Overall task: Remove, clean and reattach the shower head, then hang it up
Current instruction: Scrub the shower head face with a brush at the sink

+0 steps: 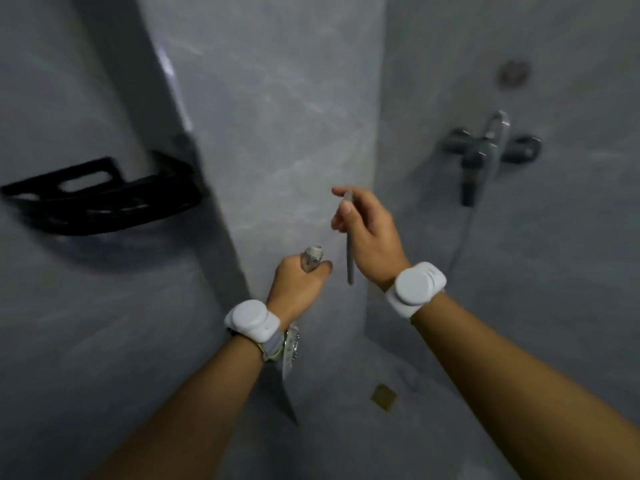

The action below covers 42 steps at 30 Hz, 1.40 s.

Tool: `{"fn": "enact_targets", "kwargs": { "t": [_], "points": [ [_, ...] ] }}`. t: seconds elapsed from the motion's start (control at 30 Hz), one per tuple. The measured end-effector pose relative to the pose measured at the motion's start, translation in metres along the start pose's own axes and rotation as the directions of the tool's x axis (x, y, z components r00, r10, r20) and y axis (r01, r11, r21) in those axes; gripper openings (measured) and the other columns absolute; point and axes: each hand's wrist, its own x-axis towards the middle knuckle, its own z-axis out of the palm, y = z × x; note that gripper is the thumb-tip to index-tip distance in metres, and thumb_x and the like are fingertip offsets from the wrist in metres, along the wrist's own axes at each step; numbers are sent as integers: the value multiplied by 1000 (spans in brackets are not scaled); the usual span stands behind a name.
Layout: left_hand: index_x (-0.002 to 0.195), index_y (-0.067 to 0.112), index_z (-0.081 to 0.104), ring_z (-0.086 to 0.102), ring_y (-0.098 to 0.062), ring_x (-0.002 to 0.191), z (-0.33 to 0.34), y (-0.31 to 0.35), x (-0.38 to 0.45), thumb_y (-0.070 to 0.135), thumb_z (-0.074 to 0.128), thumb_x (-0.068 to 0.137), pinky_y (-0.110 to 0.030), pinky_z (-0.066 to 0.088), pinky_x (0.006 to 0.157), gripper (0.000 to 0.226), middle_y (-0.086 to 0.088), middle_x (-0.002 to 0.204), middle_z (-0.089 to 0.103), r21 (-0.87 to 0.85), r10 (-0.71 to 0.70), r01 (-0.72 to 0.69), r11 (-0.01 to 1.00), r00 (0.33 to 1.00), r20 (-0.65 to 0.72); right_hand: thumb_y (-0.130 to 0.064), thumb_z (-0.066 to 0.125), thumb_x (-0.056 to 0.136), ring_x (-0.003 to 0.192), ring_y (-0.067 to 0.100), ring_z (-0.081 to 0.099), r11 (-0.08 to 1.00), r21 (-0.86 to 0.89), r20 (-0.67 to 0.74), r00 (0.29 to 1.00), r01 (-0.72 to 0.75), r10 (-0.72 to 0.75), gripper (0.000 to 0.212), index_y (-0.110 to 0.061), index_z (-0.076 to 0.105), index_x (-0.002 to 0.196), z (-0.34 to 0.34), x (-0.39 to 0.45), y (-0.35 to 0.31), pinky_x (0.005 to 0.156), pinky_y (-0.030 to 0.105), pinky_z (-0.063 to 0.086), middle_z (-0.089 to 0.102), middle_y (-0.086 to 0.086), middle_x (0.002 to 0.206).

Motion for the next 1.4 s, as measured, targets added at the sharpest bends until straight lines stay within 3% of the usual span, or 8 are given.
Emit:
{"fn": "enact_targets", "kwargs": {
  "t": [0.33,0.63,0.8,0.83,0.97,1.13,1.27,1.4],
  "points": [
    [57,18,36,29,-7,47,169,1,-75,27,68,87,-25,28,48,45,9,49,33,-76,159,-140,987,863,479,-22,43,103,44,7,32,863,88,-159,848,-498,506,25,-11,60,119,-162,-146,54,40,19,29,40,-12,50],
    [56,23,32,26,-4,43,276,-2,-155,18,67,89,-21,23,45,48,13,42,29,-135,228,-194,972,617,754,-25,48,101,41,6,34,709,199,-578,503,-677,643,26,-9,61,115,-247,-288,44,38,18,28,42,-13,45],
    [55,22,32,27,-3,46,307,0,-201,15,66,89,-21,25,47,49,13,44,31,-219,302,-281,934,298,906,-23,51,100,43,4,40,703,265,-823,225,-660,521,25,-4,63,112,-248,-356,1,40,19,30,47,-6,54],
    [55,22,31,27,-4,47,313,5,-220,14,66,88,-23,26,48,49,13,44,31,-252,312,-303,919,172,934,-24,51,100,44,4,39,712,273,-876,139,-647,463,25,-5,64,110,-242,-378,-16,42,19,31,47,-5,55],
    [55,22,35,30,-7,49,322,10,-263,12,66,86,-28,28,51,45,13,49,34,-340,335,-303,890,-69,940,-30,51,99,49,9,40,705,310,-919,-13,-638,393,24,-12,66,107,-225,-422,-40,45,20,34,47,1,58],
    [61,17,41,33,-8,51,325,26,-360,16,64,90,-26,30,51,37,4,54,38,-453,308,-283,845,-434,847,-25,57,96,48,12,41,745,369,-920,-331,-556,209,23,-6,65,108,-207,-499,-89,42,22,33,47,1,56],
    [62,21,40,33,-1,43,323,44,-452,16,64,95,-16,26,47,41,13,43,38,-536,289,-229,812,-640,712,-15,55,94,47,10,39,791,400,-831,-548,-464,98,17,-10,64,108,-196,-568,-125,42,22,30,47,-1,56],
    [63,20,41,29,-5,49,332,50,-505,24,62,97,-21,27,51,40,7,54,34,-577,320,-172,798,-691,648,-15,48,97,42,10,29,840,397,-790,-604,-370,107,10,-12,52,106,-192,-604,-148,42,24,22,36,-4,53]
  ]
}}
